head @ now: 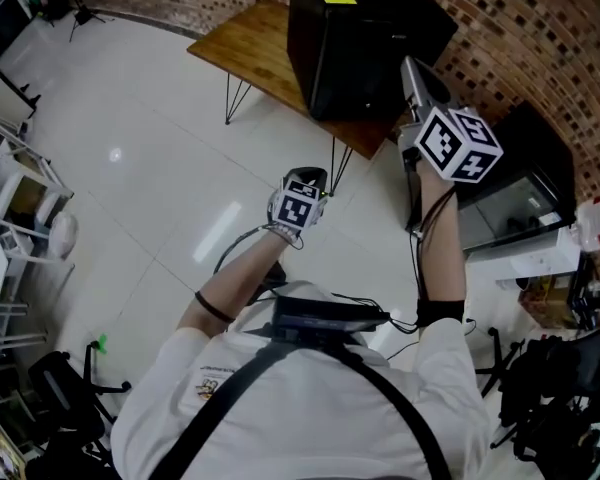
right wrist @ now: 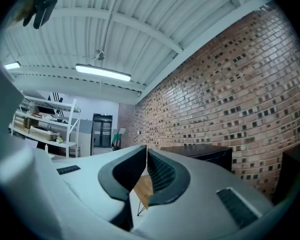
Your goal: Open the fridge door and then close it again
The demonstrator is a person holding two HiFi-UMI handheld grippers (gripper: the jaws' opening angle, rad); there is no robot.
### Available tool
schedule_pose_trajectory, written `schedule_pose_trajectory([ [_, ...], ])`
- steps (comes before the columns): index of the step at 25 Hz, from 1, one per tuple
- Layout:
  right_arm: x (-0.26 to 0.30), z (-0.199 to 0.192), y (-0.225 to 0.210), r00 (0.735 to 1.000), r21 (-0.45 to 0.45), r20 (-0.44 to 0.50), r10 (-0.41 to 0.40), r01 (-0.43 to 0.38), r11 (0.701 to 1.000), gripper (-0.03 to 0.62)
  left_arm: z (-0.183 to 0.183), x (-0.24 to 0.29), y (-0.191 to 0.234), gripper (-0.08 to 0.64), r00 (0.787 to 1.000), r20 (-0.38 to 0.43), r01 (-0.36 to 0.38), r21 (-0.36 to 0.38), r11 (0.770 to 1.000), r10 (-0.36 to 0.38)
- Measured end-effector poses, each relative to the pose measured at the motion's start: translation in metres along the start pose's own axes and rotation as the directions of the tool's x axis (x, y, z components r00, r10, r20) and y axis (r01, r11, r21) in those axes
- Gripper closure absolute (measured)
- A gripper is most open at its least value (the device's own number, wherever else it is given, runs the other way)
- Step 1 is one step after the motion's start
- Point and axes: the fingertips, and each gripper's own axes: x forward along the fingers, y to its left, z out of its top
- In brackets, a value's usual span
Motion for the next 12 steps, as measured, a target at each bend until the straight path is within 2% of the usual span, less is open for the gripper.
schedule_pose_trajectory([
  [5,-0.005,0.009,-0.002,1.0,-0.004,0.015,-0.009,0.009,1.0,0.566,0.009,0.001,-0.002,0.558,1.0,0.02,-0.001,0.008,1.0,0.001],
  [12,-0.001,0.009,-0.006,0.999,-0.03,0.001,-0.037,0.037,0.999,0.584,0.022,0.011,0.004,0.56,0.999,0.036,0.002,-0.021,1.0,-0.001],
])
